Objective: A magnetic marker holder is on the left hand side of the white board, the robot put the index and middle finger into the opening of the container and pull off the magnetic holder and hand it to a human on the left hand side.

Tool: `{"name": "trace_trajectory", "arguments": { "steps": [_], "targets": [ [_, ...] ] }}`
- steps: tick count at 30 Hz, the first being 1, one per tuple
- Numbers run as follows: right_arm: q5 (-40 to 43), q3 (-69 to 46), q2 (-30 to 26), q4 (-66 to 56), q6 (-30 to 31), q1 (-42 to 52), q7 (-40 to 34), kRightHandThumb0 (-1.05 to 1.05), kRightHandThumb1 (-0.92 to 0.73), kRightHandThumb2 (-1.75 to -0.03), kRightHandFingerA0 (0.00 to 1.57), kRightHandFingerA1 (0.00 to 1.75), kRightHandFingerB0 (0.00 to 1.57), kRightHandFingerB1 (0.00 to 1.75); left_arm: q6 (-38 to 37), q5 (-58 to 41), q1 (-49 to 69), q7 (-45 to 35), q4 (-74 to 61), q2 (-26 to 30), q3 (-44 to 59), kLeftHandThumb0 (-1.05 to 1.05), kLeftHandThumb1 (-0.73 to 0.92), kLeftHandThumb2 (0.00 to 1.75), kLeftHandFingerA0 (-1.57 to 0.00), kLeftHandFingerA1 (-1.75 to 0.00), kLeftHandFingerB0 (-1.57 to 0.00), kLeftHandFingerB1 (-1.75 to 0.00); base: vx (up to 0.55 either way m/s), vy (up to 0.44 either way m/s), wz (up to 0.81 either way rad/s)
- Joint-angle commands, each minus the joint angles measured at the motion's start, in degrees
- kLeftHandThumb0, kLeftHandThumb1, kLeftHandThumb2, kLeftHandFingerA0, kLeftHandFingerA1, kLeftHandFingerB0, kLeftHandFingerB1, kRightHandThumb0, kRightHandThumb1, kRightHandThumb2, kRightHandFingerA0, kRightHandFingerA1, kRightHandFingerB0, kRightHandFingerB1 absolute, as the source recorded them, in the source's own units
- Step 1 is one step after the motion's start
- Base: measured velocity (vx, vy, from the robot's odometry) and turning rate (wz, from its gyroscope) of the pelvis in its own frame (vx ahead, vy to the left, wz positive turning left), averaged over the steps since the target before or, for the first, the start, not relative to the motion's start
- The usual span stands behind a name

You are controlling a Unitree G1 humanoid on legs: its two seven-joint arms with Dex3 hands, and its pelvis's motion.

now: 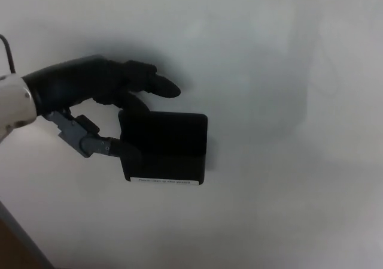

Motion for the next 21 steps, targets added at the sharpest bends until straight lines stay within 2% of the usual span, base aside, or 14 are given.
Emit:
{"name": "trace_trajectory", "arguments": {
  "steps": [1, 7, 21],
  "targets": [
    [-0.1, -0.1, -1.3, 0.6, 0.4, 0.1, -0.7, -0.44, -0.7, -0.59, 0.81, 0.48, 0.56, 0.42, 9.8, -1.2, -6.7, -10.2, 2.4, 2.5, -4.6, -0.71, 0.54, 0.57, -0.5, -0.4, -0.32, -0.32, 0.0, 0.0, 0.0],
    [-0.4, 0.2, -1.4, 0.1, 0.8, 0.2, -1.0, -0.44, -0.7, -0.6, 0.81, 0.48, 0.56, 0.42, 10.1, 0.5, -10.2, -11.3, 4.0, 1.9, -7.6, -0.74, 0.54, 0.57, -0.55, -0.41, -0.33, -0.33, 0.0, 0.0, 0.0],
    [-0.5, 0.5, -1.6, 0.0, 0.5, -0.1, -1.3, -0.43, -0.7, -0.6, 0.8, 0.48, 0.55, 0.42, 12.4, 2.9, -12.0, -11.8, 4.8, 0.5, -11.2, -0.7, 0.54, 0.57, -0.54, -0.4, -0.33, -0.32, 0.0, 0.0, 0.0]
  ]
}}
